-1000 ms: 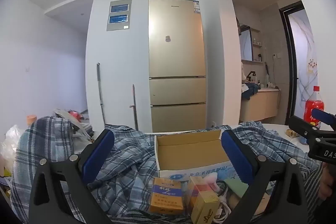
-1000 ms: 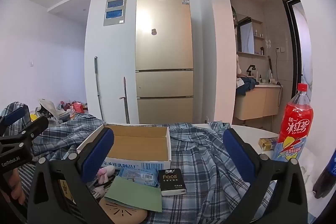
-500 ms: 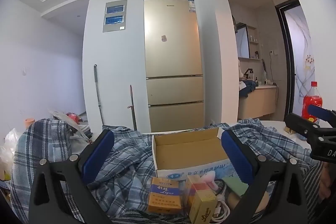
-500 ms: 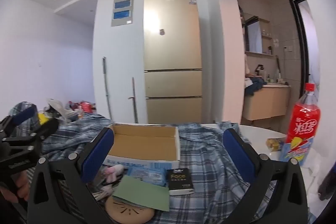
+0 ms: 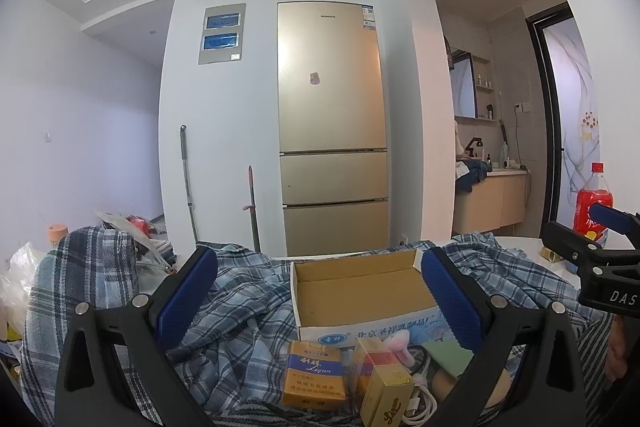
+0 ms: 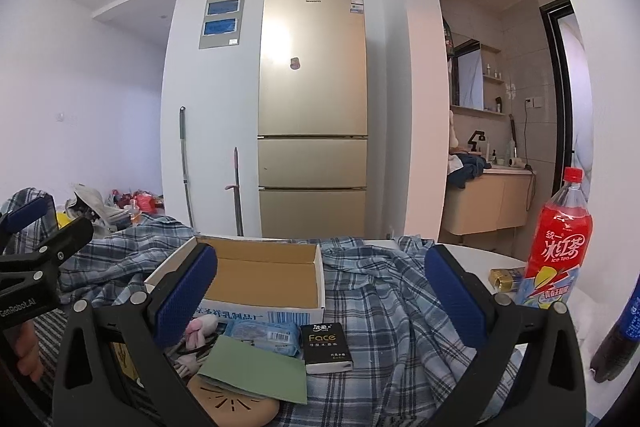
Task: Organize soft objects
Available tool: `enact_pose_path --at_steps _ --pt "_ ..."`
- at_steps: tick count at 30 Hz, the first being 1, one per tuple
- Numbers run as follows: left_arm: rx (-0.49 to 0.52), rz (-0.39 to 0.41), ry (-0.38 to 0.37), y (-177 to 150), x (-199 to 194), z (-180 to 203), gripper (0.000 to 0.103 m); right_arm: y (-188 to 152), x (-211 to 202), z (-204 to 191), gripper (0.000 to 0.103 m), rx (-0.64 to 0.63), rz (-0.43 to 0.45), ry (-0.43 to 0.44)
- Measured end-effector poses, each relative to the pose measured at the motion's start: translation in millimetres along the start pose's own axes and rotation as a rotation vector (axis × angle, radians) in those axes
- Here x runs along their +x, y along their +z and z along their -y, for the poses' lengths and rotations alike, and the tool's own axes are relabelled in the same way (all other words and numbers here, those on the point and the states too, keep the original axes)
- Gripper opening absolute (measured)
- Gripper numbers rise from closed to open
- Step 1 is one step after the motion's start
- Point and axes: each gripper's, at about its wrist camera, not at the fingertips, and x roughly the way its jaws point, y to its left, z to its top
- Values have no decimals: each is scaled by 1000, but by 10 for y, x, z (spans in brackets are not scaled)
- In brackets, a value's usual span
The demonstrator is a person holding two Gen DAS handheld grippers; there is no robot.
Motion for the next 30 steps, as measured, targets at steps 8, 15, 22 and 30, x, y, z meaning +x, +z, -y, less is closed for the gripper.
enact_pose_path --at_steps 8,15,22,30 --pt "-13 0 -3 -7 11 -21 103 -11 -3 -10 103 -3 3 -27" --pt "-8 -8 -11 -2 19 -12 103 -23 -29 -62 103 -30 14 3" --pt "-9 6 1 5 -23 -15 103 -18 -5 -18 103 -8 -1 4" --pt "-13 21 27 21 -34 -23 103 -21 -6 -38 103 -15 -2 0"
